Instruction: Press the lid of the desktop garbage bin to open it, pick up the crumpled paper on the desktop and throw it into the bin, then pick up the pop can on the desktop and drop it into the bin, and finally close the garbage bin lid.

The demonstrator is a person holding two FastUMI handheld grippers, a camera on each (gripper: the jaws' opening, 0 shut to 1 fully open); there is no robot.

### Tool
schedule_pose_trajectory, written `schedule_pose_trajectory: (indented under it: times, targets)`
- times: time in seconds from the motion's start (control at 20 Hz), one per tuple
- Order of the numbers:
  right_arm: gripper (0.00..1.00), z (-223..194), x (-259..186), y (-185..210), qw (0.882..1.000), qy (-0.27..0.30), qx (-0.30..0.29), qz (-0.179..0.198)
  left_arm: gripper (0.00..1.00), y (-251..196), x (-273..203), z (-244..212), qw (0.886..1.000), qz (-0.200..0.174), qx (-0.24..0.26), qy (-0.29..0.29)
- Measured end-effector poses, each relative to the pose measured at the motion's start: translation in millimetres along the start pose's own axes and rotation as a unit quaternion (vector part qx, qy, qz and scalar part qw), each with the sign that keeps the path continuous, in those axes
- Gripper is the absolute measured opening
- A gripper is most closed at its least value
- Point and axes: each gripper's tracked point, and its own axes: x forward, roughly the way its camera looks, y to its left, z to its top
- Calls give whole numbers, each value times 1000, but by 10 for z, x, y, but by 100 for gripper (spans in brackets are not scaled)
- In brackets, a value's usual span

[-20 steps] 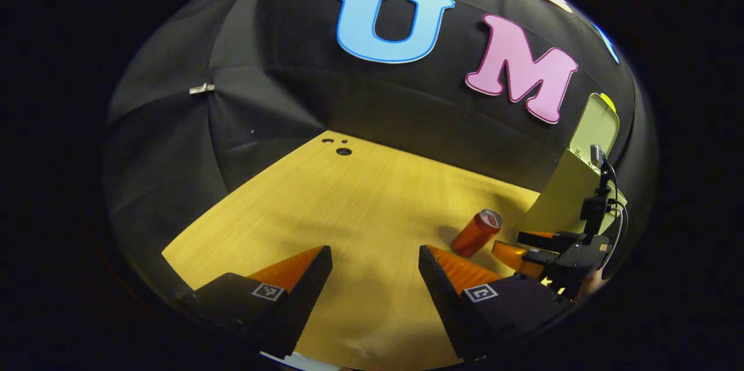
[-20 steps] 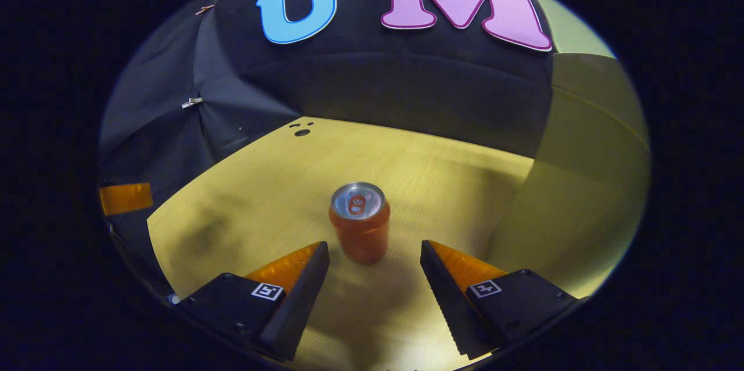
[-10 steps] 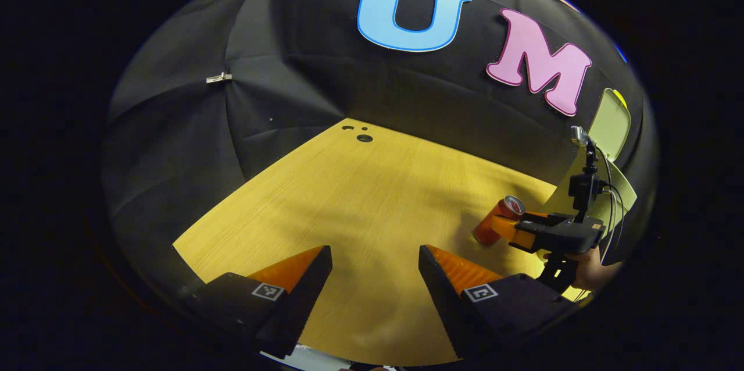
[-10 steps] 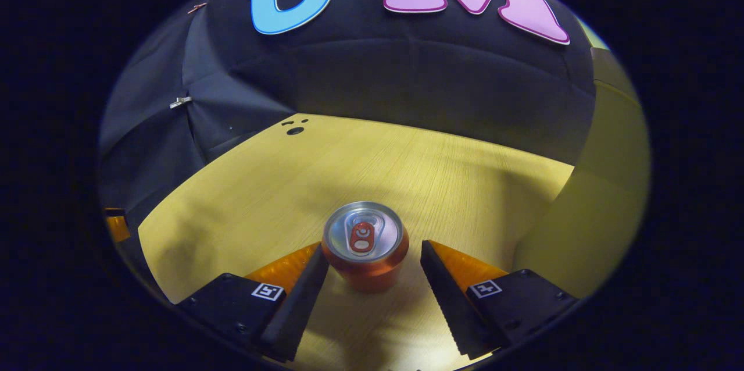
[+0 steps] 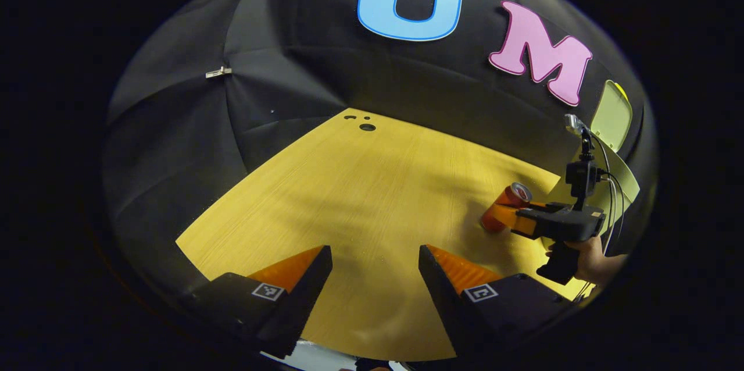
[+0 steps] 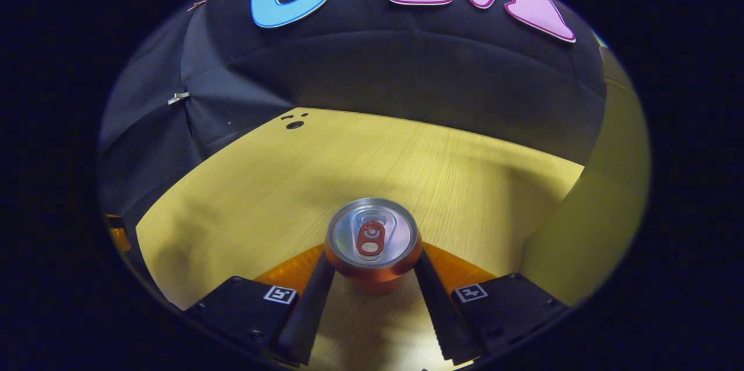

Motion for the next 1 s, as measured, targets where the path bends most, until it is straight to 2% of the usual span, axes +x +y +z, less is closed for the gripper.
schedule_pose_trajectory:
  times: [0.05, 0.3, 0.6, 1.0]
  targets:
    - [83, 23, -33, 16, 1000, -2, -4, 1, 96, -3, -21, -3, 1000, -2, 2, -1]
    - [83, 350, -338, 44, 999, -27, -20, 0, 96, -55, -98, 40, 1000, -16, 13, -13]
    - [82, 986, -1015, 82, 996, -81, -27, -13, 96, 15, -189, 71, 998, -37, 30, -32]
    - [82, 1653, -2109, -32, 984, -159, -2, -77, 96, 193, -260, 63, 994, -91, 41, -40]
